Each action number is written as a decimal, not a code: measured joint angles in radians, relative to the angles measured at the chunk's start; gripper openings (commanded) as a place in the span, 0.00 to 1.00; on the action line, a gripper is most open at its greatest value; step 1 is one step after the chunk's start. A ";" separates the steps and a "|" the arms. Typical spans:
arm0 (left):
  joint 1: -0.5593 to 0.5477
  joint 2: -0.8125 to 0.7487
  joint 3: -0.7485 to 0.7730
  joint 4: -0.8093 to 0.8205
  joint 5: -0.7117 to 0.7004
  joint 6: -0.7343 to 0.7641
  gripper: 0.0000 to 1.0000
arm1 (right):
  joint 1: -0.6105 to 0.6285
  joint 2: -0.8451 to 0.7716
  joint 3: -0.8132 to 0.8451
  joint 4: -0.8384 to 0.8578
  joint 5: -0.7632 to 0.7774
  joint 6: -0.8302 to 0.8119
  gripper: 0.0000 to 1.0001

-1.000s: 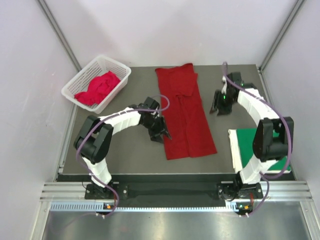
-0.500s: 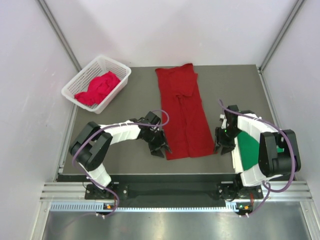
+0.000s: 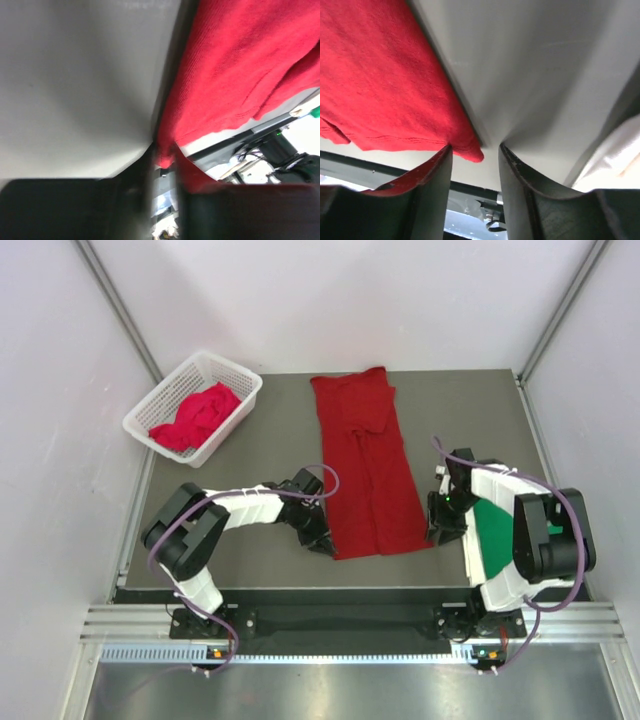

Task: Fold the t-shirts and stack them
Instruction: Fold the tshirt

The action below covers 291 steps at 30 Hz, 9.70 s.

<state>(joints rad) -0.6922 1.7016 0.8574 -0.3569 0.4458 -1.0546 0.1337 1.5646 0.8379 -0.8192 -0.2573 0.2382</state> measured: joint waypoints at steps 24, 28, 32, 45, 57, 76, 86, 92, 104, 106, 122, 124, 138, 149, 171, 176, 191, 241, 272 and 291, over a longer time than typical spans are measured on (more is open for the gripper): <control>-0.002 0.019 0.064 -0.307 -0.051 0.143 0.00 | 0.267 -0.198 -0.204 0.075 -0.012 0.328 0.00; -0.002 0.003 0.060 -0.328 -0.072 0.157 0.29 | 0.269 -0.201 -0.199 0.055 0.008 0.349 0.22; -0.002 -0.018 0.079 -0.393 -0.087 0.166 0.46 | 0.269 -0.198 -0.124 -0.026 0.044 0.327 0.40; 0.062 -0.064 0.281 -0.434 -0.064 0.196 0.43 | 0.042 0.282 0.732 0.026 0.004 0.120 0.39; 0.269 -0.247 0.197 -0.426 -0.067 0.248 0.43 | -0.014 0.761 1.044 0.439 -0.076 0.220 0.36; 0.306 -0.241 0.153 -0.452 -0.069 0.296 0.42 | -0.037 0.902 1.109 0.709 -0.067 0.374 0.22; 0.311 -0.232 0.152 -0.447 -0.060 0.297 0.41 | -0.039 0.902 1.109 0.729 -0.031 0.368 0.14; 0.311 -0.232 0.139 -0.441 -0.057 0.297 0.41 | -0.038 0.902 1.109 0.726 -0.013 0.334 0.00; 0.311 -0.232 0.105 -0.431 -0.050 0.296 0.41 | -0.013 0.898 1.115 0.722 0.015 0.245 0.00; 0.311 -0.233 0.099 -0.430 -0.048 0.296 0.41 | -0.006 0.898 1.123 0.724 0.012 0.236 0.00; 0.311 -0.238 0.080 -0.429 -0.047 0.298 0.41 | 0.129 0.892 1.161 0.711 0.002 0.201 0.16; 0.311 -0.238 0.080 -0.429 -0.047 0.298 0.41 | 0.137 0.892 1.161 0.700 -0.001 0.199 0.21; 0.311 -0.238 0.079 -0.428 -0.047 0.298 0.41 | 0.073 0.843 1.188 0.655 -0.058 0.195 0.00; 0.311 -0.238 0.076 -0.428 -0.052 0.298 0.40 | 0.055 0.841 1.151 0.702 -0.212 0.227 0.00; 0.311 -0.220 0.093 -0.430 -0.071 0.290 0.42 | -0.020 0.888 1.017 0.747 -0.429 0.280 0.00; 0.312 -0.161 0.184 -0.415 -0.065 0.322 0.47 | -0.021 0.840 1.017 0.657 -0.439 0.271 0.04; 0.291 -0.161 0.060 -0.247 0.135 0.329 0.51 | 0.053 0.067 0.448 0.146 -0.090 0.225 0.32; -0.011 -0.112 -0.046 -0.220 0.007 0.013 0.44 | 0.203 -0.323 -0.195 -0.061 -0.037 0.264 0.31; 0.373 -0.207 -0.055 -0.272 0.063 0.220 0.41 | 0.715 0.072 0.156 0.183 0.025 0.462 0.28; 0.374 -0.207 -0.064 -0.273 0.063 0.243 0.40 | 0.750 0.092 0.102 0.217 0.032 0.497 0.23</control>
<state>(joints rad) -0.3183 1.4948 0.7933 -0.6296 0.5083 -0.8116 0.8837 1.6569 0.9401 -0.6018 -0.2256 0.7349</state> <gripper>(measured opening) 0.404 0.249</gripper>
